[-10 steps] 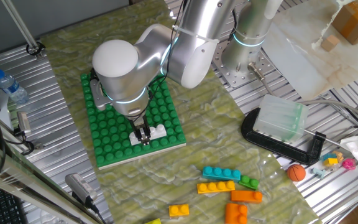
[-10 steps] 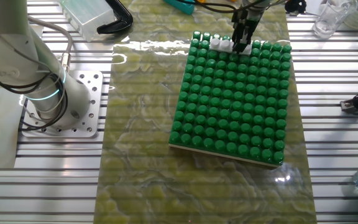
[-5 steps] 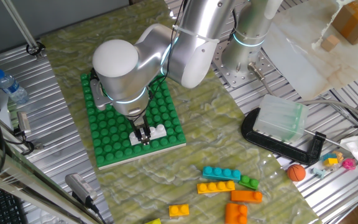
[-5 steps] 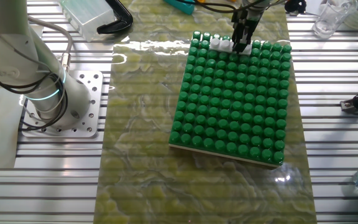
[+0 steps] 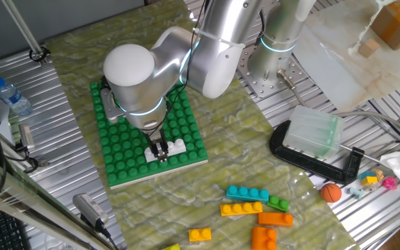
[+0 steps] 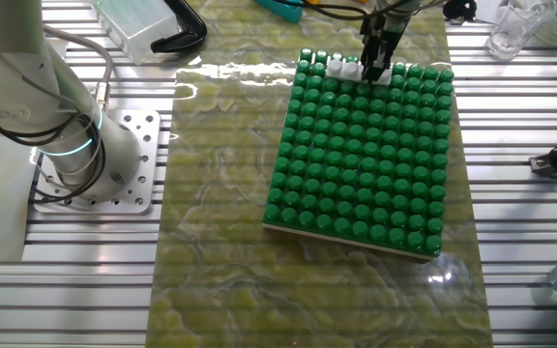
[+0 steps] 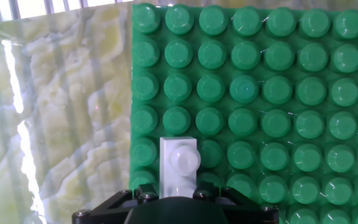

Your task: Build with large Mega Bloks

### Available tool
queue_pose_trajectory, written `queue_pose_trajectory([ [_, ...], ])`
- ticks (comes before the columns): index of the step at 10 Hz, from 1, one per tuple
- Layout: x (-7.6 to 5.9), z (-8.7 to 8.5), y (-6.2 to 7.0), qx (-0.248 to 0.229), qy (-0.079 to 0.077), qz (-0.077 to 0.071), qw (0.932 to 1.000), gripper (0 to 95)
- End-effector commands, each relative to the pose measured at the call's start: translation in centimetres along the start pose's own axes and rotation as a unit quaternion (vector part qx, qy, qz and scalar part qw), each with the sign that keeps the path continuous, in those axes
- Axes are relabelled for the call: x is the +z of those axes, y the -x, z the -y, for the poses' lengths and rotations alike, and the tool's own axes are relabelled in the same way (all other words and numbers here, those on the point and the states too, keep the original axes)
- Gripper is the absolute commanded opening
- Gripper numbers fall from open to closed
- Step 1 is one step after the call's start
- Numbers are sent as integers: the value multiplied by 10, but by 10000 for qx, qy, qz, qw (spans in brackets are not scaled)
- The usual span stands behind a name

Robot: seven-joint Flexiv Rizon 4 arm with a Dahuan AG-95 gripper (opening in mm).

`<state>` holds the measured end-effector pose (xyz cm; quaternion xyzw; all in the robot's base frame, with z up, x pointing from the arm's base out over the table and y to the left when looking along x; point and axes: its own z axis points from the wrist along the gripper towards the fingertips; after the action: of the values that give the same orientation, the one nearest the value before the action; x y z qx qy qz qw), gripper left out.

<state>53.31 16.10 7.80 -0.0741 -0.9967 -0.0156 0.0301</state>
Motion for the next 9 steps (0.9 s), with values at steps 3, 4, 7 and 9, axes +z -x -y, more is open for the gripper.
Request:
queue_pose_trajectory([
  [3, -1, 0, 0, -3, -1, -7, 10000, 380],
  [4, -1, 0, 0, -3, -1, -7, 10000, 380],
  [7, -49, -19, -23, -144, 41, 63, 9999, 380],
  [9, -48, -18, -22, -134, 16, 59, 9999, 0],
])
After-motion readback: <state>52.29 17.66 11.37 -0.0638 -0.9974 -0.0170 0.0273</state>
